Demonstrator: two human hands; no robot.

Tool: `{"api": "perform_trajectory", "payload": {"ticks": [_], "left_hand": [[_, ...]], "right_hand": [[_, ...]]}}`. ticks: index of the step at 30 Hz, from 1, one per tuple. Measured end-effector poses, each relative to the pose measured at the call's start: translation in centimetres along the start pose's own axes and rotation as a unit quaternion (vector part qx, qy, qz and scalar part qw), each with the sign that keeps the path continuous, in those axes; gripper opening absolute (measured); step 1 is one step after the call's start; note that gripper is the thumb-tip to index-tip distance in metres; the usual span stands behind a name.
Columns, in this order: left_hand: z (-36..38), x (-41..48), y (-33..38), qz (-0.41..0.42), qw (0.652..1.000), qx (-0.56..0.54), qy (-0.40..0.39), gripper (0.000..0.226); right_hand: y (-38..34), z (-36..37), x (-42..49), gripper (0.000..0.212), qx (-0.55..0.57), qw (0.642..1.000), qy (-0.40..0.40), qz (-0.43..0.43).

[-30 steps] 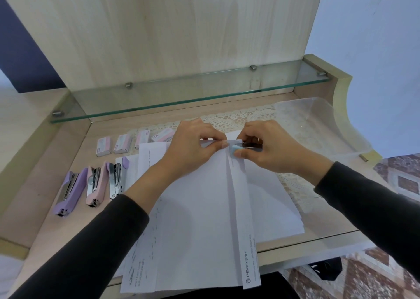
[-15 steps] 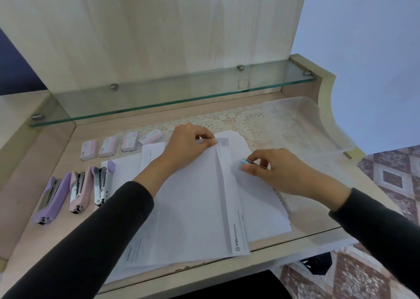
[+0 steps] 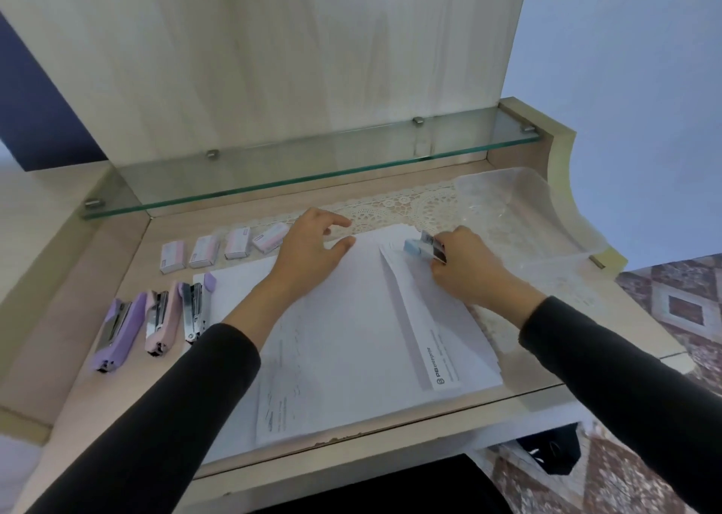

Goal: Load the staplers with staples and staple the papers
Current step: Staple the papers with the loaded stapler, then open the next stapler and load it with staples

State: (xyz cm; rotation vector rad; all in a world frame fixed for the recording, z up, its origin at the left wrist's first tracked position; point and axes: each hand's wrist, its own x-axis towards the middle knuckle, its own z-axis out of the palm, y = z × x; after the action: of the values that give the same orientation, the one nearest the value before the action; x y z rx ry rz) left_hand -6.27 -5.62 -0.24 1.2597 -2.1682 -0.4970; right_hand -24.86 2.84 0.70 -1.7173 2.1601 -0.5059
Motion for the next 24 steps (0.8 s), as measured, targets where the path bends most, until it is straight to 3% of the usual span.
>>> {"api": "perform_trajectory", "payload": {"ticks": [2,5,12,15,18,21,24], "left_hand": [[-1.1,-1.2,-0.4,-0.006,1.000,0.004,0.002,0.024],[-2.7,-3.2,-1.3,-0.017,1.000,0.002,0.015,0.022],[-6.8,-7.4,-3.8,-0.076,0.994,0.018,0.083,0.011],[-9.0,-8.4,-5.1,-0.144,0.979,0.001,0.143,0.010],[-11.1,-9.1,-5.7,-0.198,0.966,-0.008,0.169,0.014],[-12.2,-9.5,-6.2,-0.222,0.963,0.020,0.153,0.015],[-12.5,-9.7,-6.7,-0.245,0.959,0.064,0.125,0.022]], "right_hand": [[-0.5,0.2,1.1,0.003,0.002,0.999,0.051,0.015],[-0.5,0.6,2.3,0.010,-0.042,0.994,0.097,0.024],[-0.8,0.9,2.5,0.020,-0.104,0.988,0.108,0.030],[-2.3,0.8,1.4,0.033,-0.107,0.987,0.113,-0.045],[-3.9,1.2,-0.4,0.033,-0.098,0.981,0.099,-0.136],[-4.5,2.1,-1.8,0.028,-0.084,0.975,0.053,-0.200],[-4.4,3.1,-2.5,0.028,-0.089,0.973,0.023,-0.212]]}}
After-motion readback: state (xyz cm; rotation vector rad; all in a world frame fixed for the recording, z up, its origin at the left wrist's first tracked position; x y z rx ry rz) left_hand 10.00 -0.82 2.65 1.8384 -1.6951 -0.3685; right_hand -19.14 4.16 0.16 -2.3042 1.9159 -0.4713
